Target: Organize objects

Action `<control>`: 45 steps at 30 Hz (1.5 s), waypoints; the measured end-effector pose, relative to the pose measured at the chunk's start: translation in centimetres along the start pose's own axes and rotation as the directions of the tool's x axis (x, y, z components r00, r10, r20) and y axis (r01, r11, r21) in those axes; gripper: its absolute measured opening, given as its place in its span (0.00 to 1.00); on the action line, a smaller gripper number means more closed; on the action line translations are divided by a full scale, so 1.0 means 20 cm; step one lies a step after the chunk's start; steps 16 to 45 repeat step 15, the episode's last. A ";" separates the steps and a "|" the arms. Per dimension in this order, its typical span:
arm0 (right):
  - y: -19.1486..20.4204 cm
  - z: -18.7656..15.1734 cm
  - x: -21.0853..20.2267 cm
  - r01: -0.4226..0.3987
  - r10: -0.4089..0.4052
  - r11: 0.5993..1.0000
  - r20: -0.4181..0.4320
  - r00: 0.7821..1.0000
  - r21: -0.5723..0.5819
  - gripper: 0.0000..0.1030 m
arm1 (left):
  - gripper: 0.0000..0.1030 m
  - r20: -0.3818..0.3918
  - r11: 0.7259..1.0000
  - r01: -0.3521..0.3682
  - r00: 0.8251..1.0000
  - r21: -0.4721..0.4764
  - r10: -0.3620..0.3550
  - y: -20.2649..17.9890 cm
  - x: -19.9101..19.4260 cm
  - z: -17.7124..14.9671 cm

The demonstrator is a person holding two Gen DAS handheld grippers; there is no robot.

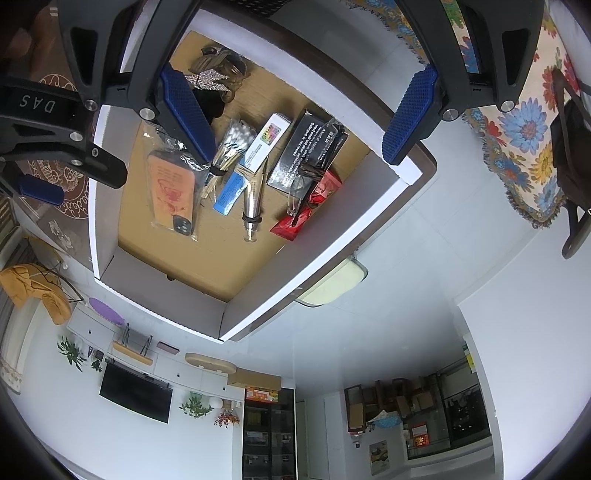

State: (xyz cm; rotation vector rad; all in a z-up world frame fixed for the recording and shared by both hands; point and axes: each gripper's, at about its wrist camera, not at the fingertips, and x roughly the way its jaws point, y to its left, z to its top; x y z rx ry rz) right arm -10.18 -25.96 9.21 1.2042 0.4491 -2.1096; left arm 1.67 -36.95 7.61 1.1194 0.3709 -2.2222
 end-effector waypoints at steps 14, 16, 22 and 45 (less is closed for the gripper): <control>-0.01 0.00 0.04 0.005 -0.005 1.000 -0.004 1.000 0.004 1.00 | 0.90 0.020 1.000 -0.014 1.000 0.001 0.014 0.00 0.02 0.01; -0.01 0.01 0.04 0.003 -0.003 1.000 -0.004 1.000 0.005 1.00 | 0.89 0.026 1.000 -0.023 0.999 0.003 0.023 0.00 0.02 0.01; -0.01 0.01 0.04 0.003 -0.003 1.000 -0.004 1.000 0.005 1.00 | 0.89 0.026 1.000 -0.023 0.999 0.003 0.023 0.00 0.02 0.01; -0.01 0.01 0.04 0.003 -0.003 1.000 -0.004 1.000 0.005 1.00 | 0.89 0.026 1.000 -0.023 0.999 0.003 0.023 0.00 0.02 0.01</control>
